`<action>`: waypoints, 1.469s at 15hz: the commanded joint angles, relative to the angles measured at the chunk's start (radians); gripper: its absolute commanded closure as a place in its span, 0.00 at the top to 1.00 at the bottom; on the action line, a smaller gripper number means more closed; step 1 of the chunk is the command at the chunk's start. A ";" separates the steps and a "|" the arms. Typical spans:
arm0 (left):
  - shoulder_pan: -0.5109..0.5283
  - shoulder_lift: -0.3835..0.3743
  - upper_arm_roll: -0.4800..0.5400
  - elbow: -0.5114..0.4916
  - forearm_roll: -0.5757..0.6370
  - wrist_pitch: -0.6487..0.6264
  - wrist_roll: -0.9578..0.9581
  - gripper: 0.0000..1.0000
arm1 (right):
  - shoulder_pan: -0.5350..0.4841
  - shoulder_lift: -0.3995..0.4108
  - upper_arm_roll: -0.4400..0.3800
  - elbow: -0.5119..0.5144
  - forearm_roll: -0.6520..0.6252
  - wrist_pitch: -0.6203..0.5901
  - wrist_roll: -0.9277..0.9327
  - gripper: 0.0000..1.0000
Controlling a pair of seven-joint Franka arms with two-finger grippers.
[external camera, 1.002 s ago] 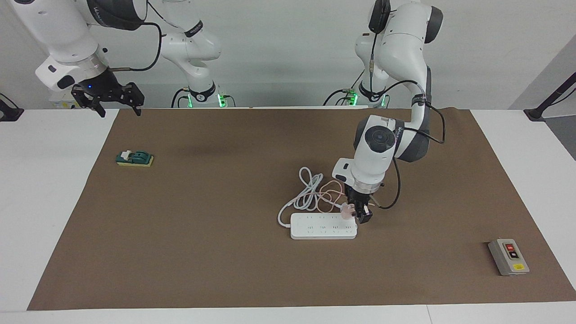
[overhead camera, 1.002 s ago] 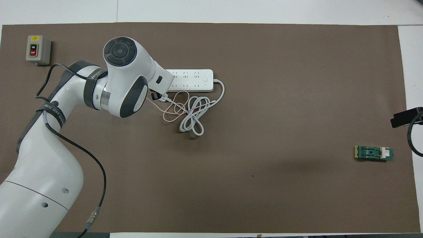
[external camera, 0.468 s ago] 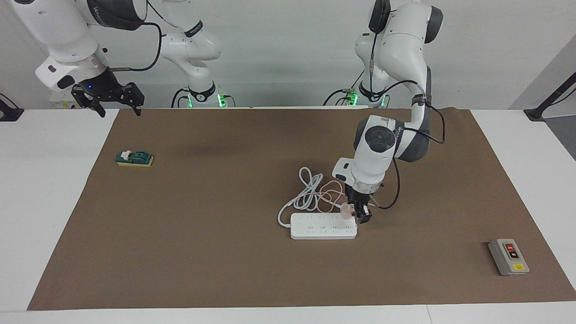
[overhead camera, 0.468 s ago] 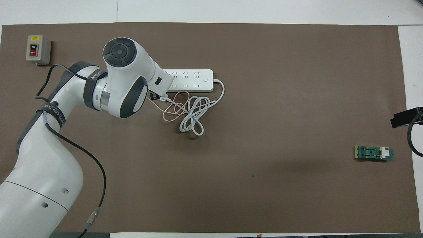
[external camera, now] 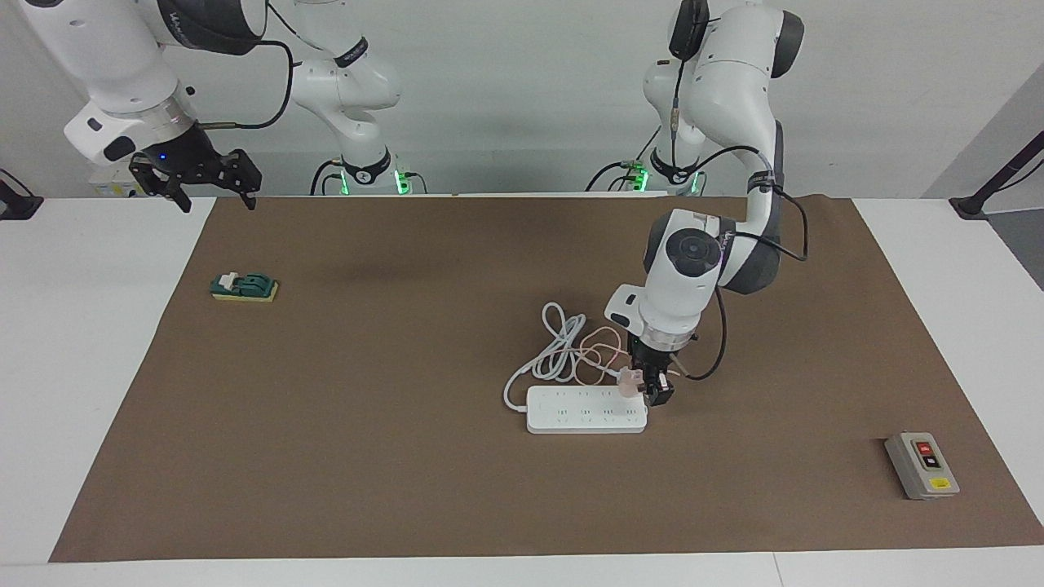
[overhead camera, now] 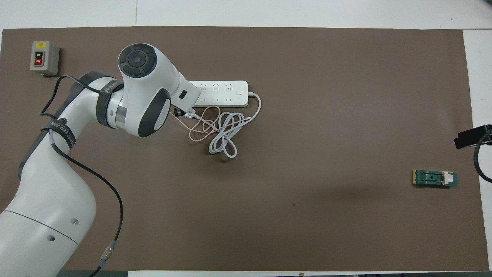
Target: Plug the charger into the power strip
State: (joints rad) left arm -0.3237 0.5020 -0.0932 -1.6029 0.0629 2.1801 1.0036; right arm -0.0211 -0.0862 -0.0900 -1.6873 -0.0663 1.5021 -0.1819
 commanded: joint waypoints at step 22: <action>0.014 0.186 -0.031 0.237 -0.003 -0.196 0.151 0.00 | -0.008 -0.021 0.009 -0.015 -0.015 -0.005 -0.016 1.00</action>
State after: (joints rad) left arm -0.3198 0.5748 -0.0991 -1.4943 0.0587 2.0784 1.1239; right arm -0.0211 -0.0862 -0.0900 -1.6873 -0.0663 1.5021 -0.1819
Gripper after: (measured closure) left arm 0.648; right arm 0.000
